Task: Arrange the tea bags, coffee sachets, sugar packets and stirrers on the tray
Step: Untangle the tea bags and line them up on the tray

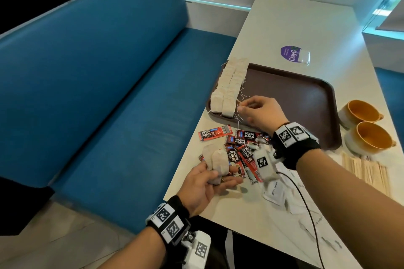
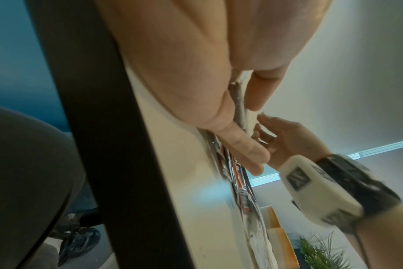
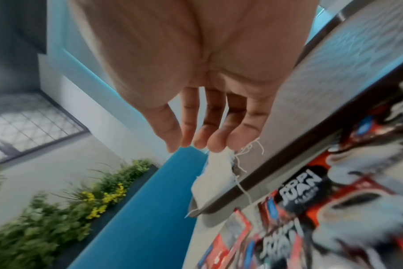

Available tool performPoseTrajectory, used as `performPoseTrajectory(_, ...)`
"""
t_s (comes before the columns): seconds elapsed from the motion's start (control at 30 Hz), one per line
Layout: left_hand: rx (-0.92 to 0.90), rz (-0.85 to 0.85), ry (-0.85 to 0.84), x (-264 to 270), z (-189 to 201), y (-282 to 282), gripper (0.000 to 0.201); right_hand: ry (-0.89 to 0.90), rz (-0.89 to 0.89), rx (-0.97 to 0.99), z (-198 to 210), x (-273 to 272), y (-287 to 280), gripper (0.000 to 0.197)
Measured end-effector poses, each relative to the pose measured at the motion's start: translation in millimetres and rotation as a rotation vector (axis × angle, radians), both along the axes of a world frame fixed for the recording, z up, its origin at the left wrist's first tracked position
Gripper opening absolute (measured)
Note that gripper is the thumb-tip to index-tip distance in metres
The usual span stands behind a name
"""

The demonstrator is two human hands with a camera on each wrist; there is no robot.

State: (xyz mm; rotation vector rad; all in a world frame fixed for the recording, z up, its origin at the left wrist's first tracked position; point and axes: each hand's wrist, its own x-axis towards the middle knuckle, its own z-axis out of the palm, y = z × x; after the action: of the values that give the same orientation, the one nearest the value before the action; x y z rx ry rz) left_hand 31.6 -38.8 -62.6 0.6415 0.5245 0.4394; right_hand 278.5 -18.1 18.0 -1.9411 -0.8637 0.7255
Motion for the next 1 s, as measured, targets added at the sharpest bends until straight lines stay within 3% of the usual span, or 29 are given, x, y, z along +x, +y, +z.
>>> performPoseTrajectory(0.17, 0.054, -0.039, 0.056, -1, 5, -1, 0.039, 0.079, 0.133, -0.026, 7, -35, -56, 0.008)
performPoseTrajectory(0.4, 0.031, -0.009, 0.068, 0, 9, -5, 0.036, 0.319, 0.070, 0.018, -18, -80, -102, 0.014)
performPoseTrajectory(0.57, 0.096, -0.005, 0.121, 2, 9, -8, 0.032, 0.293, 0.029, 0.060, -31, -92, -116, 0.011)
performPoseTrajectory(0.73, 0.086, 0.000, 0.092, 2, 9, -7, 0.030, 0.340, 0.001, 0.060, -28, -89, -119, 0.010)
performPoseTrajectory(0.87, 0.062, 0.025, 0.046, 1, 7, -5, 0.044, 0.439, -0.048, 0.074, -13, -69, -111, 0.012)
performPoseTrajectory(1.0, 0.039, 0.003, 0.021, 0, 4, -2, 0.044, 0.375, -0.152, 0.184, 5, -31, -89, 0.006)
